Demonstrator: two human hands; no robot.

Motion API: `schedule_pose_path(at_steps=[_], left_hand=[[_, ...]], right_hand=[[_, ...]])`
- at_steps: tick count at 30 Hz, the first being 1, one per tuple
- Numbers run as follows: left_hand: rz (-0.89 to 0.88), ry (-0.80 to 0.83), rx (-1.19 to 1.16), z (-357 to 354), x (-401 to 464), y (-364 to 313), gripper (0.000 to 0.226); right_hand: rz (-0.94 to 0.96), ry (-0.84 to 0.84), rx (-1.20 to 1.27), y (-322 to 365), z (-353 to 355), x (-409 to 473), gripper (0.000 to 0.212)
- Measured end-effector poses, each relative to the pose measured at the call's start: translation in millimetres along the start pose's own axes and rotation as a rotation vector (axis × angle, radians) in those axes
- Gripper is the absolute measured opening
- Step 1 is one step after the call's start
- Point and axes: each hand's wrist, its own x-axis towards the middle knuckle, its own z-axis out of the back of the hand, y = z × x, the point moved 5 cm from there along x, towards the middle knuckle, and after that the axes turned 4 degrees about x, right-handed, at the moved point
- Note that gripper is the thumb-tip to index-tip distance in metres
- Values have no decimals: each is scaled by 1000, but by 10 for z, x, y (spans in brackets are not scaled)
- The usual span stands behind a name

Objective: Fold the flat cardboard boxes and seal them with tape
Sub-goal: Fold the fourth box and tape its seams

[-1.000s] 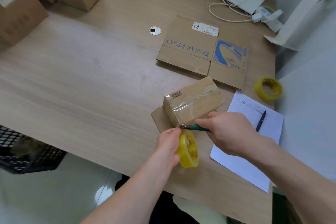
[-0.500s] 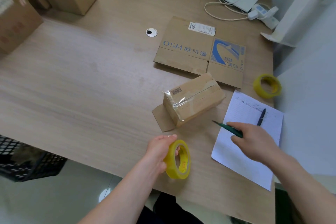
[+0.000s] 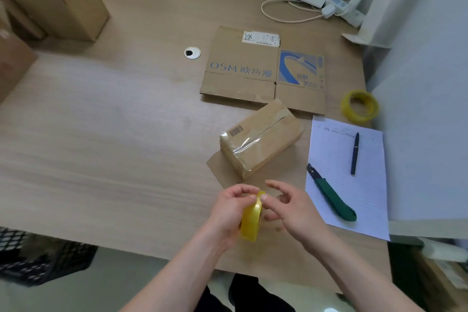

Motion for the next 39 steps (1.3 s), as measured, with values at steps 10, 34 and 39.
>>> schedule_pose_path(at_steps=[10, 34, 39], left_hand=[[-311, 49, 300, 3, -85, -5, 38], [-735, 196, 1381, 438, 691, -1123, 46], [-831, 162, 1405, 454, 656, -1008, 42]], right_hand=[[17, -288, 380, -152, -247, -30, 22], [443, -579, -591, 230, -285, 22, 53], [534, -471, -624, 323, -344, 243, 31]])
